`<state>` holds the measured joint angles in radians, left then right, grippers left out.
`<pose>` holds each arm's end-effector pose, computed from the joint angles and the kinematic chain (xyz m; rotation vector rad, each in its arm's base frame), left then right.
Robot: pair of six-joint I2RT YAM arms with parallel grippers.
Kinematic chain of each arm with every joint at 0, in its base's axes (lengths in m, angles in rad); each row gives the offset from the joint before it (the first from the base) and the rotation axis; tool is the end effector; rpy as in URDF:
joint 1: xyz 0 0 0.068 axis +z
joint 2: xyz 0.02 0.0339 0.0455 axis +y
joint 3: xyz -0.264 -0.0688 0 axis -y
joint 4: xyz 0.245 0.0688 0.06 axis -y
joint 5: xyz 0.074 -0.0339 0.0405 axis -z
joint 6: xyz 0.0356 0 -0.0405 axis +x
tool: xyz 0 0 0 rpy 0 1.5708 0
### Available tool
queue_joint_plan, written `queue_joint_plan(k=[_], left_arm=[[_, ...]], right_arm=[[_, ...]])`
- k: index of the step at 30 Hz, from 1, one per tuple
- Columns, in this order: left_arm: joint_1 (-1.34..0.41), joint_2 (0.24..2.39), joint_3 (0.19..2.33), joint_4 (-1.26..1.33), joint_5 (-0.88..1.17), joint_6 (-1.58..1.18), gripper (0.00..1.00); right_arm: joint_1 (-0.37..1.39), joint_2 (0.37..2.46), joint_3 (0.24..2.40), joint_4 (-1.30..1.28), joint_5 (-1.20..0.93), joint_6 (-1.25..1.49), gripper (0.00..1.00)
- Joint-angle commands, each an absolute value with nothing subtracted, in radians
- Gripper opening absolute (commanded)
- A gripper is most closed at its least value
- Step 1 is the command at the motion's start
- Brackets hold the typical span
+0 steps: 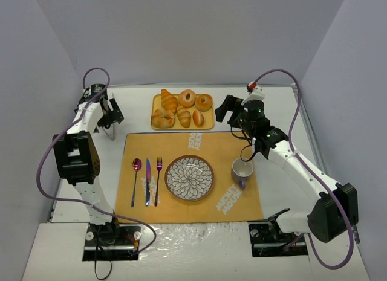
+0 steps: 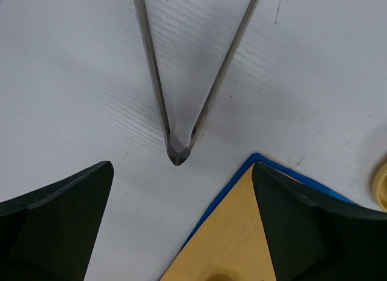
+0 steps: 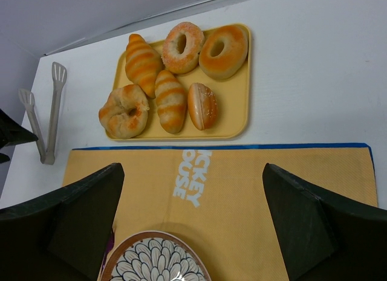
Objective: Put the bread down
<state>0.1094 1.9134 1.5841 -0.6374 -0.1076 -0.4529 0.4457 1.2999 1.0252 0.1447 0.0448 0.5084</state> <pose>0.4191 0.0499 0.2497 -0.7424 2.4178 -0.0005 0.2805 0.1322 0.3450 0.0891 1.7445 0.6691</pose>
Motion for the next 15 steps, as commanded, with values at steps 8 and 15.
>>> queue_joint_plan(k=[8,15], left_arm=[[0.140,1.993,1.698,-0.646,-0.124,-0.422,0.97],[0.156,2.049,1.719,-0.644,-0.114,-0.419,0.97]], right_arm=[[0.426,1.261,1.062,0.181,0.054,0.482,0.96],[0.423,1.262,1.052,0.183,0.051,0.482,0.96]])
